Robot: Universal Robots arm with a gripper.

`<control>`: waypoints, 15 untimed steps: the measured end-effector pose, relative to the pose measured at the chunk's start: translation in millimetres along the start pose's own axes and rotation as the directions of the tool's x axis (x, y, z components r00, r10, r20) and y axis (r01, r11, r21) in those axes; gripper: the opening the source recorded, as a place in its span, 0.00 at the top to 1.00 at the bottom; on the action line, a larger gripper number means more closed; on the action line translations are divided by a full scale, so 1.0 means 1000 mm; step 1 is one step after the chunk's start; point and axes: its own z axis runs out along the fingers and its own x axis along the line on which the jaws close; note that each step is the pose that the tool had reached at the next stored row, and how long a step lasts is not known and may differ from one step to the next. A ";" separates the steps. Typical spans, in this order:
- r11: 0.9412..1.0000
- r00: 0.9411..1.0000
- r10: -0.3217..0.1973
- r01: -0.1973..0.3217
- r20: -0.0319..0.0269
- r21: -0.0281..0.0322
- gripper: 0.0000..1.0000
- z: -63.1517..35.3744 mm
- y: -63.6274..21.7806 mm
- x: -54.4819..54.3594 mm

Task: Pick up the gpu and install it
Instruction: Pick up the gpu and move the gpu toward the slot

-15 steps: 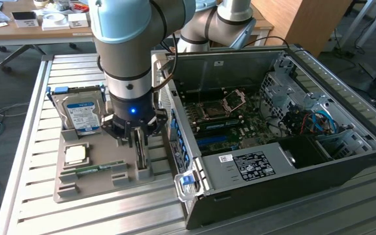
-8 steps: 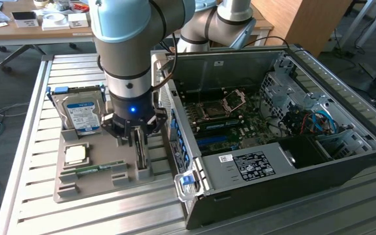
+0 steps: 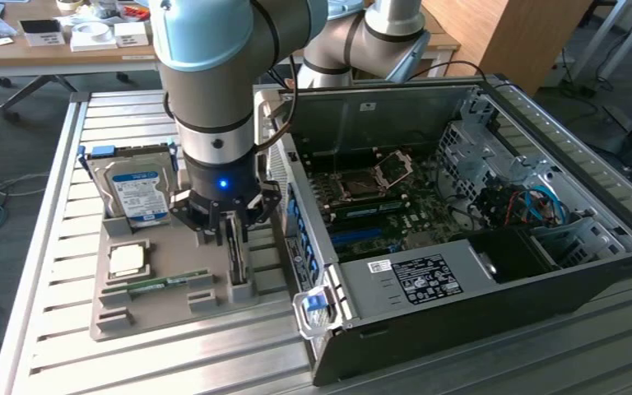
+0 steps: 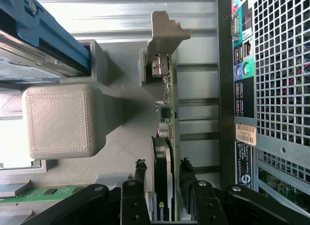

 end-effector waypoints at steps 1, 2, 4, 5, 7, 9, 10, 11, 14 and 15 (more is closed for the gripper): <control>1.000 1.000 0.000 0.000 0.000 0.000 0.58 0.0005 0.0000 0.000; 1.000 1.000 0.000 0.000 0.000 0.000 0.58 0.0008 0.0000 0.000; 1.000 1.000 0.000 0.000 0.000 0.000 0.58 0.0008 0.0000 0.000; 1.000 1.000 0.000 0.000 0.000 0.000 0.58 0.0008 -0.0001 0.000; 1.000 1.000 0.000 0.000 0.000 0.000 0.58 0.0012 -0.0001 0.000; 1.000 1.000 0.000 0.000 0.000 0.000 0.58 0.0021 -0.0001 0.000; 1.000 1.000 0.000 0.000 0.000 0.000 0.58 0.0020 -0.0001 0.000; 1.000 1.000 0.000 0.000 0.000 0.000 0.58 0.0020 -0.0001 0.000; 1.000 1.000 0.000 0.000 0.000 0.000 0.58 0.0021 -0.0001 0.000; 1.000 1.000 0.000 0.000 0.000 0.000 0.58 0.0022 -0.0001 0.000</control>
